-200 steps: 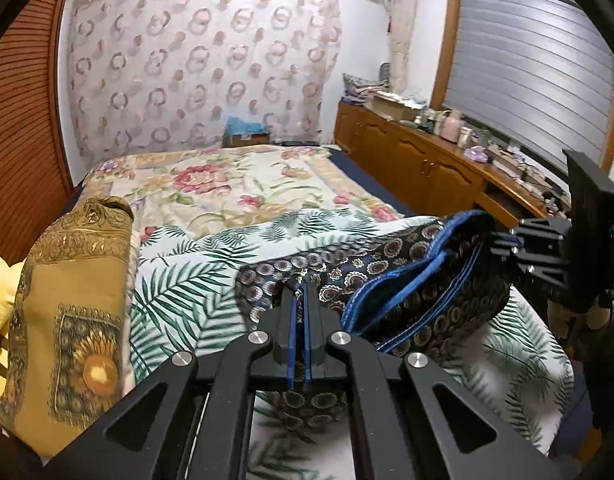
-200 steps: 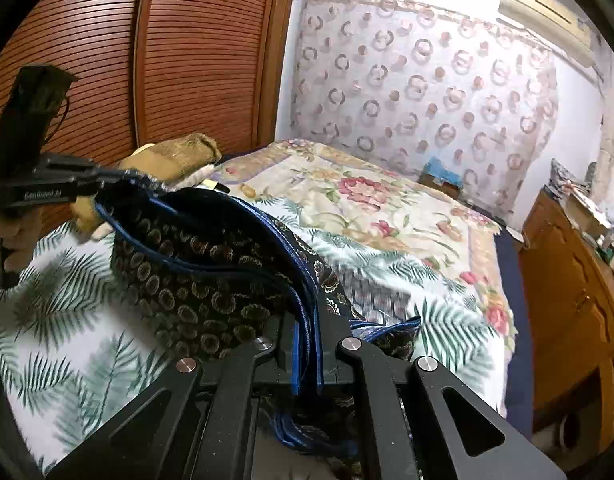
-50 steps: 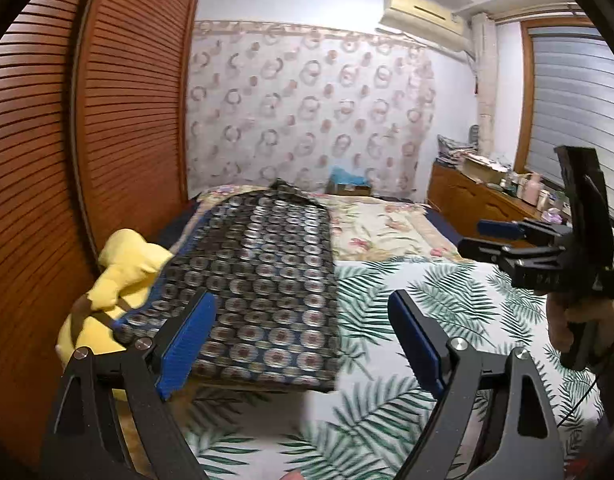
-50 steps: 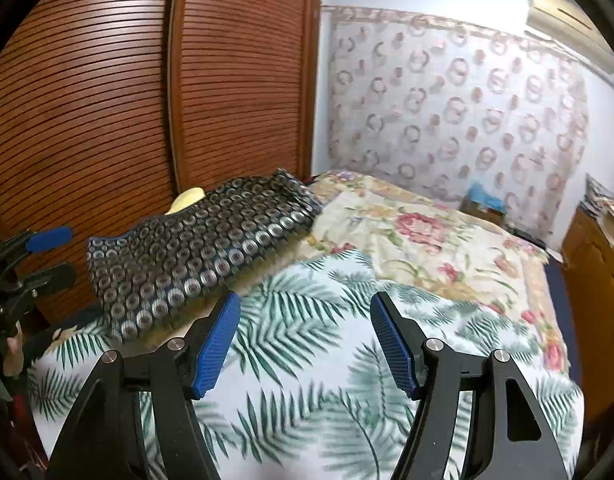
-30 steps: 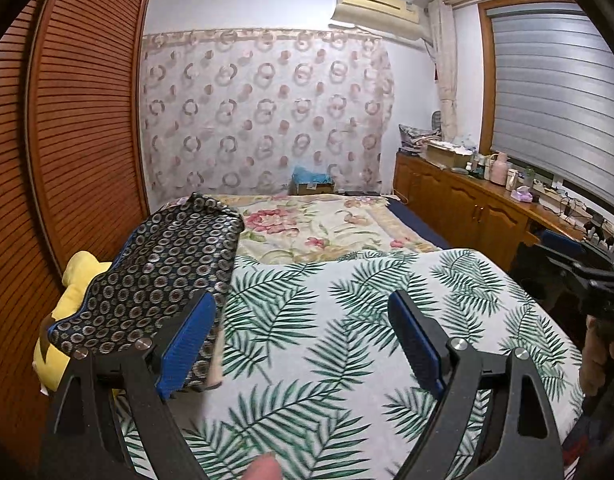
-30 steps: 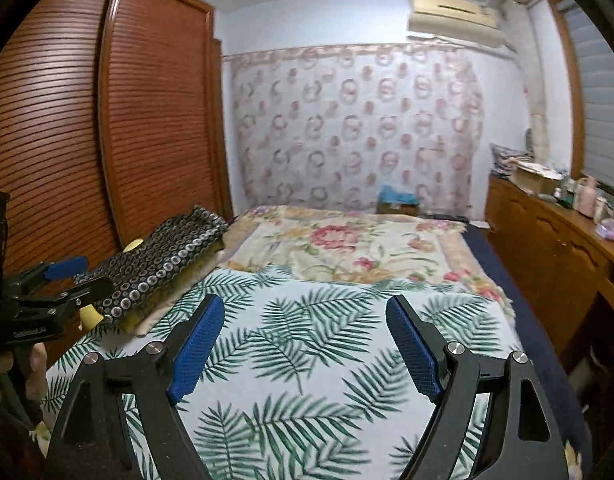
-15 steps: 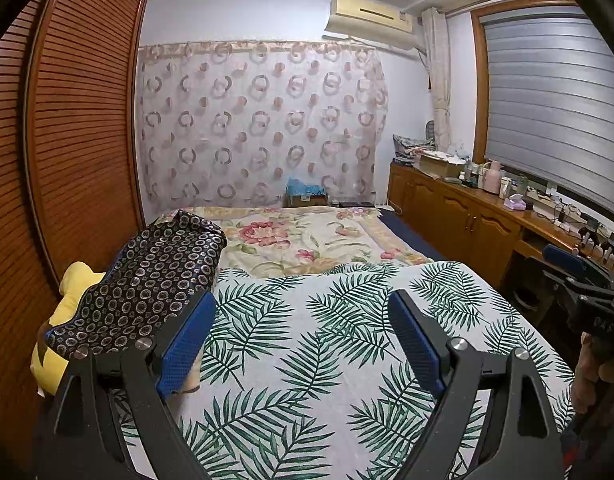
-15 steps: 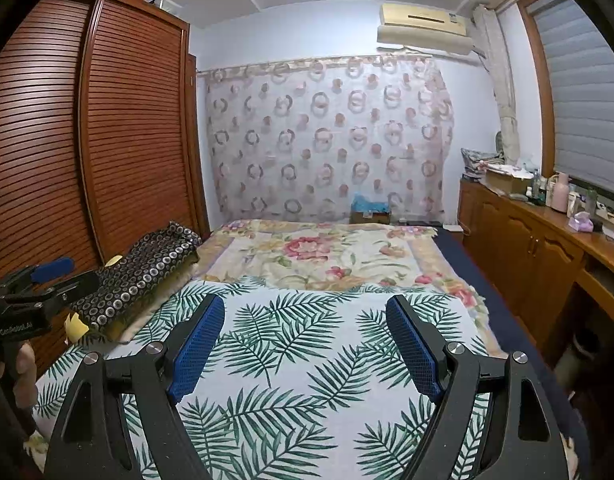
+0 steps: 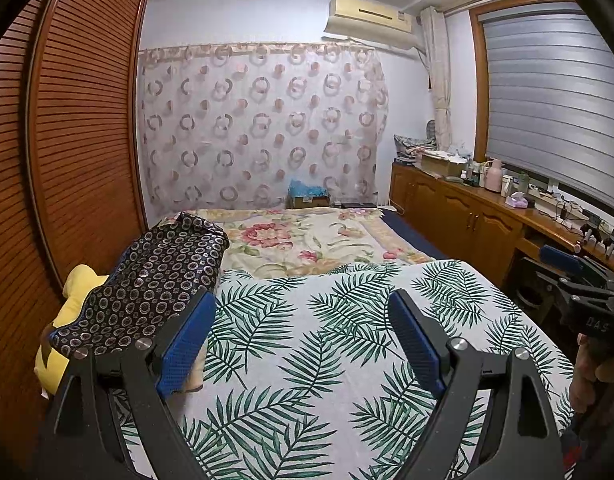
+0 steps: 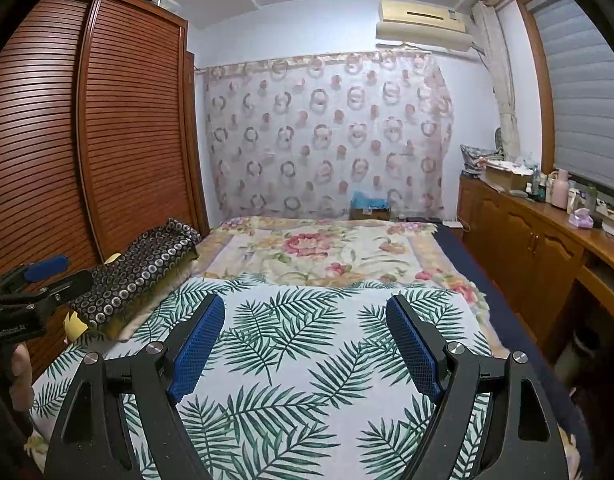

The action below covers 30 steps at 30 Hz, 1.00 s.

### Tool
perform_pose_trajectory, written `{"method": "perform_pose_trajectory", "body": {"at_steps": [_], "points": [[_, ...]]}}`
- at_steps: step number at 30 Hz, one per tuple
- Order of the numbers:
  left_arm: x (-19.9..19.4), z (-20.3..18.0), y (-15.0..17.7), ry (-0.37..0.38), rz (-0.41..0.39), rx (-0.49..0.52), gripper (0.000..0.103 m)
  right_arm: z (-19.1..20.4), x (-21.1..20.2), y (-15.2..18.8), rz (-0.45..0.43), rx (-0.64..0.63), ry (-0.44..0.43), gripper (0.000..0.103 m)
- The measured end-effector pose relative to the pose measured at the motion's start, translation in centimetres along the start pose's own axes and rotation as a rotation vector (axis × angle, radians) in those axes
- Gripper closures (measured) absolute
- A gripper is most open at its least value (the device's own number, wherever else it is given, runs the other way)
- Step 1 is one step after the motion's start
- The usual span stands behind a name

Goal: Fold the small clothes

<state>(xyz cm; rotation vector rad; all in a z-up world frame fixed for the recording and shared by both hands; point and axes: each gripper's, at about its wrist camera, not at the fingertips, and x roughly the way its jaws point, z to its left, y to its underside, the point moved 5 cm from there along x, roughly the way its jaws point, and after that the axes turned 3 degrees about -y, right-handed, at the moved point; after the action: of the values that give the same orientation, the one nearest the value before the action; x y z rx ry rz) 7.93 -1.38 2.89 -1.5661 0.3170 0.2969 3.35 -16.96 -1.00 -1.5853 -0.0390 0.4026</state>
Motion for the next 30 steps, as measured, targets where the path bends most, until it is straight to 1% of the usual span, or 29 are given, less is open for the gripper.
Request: {"method": "perform_pose_trajectory", "body": {"at_steps": [30], "points": [[-0.2,0.0,-0.3,-0.012,-0.012,0.008,0.014,-1.6,-0.4,-0.1,0.002,-0.001,-0.012,0.019]]}}
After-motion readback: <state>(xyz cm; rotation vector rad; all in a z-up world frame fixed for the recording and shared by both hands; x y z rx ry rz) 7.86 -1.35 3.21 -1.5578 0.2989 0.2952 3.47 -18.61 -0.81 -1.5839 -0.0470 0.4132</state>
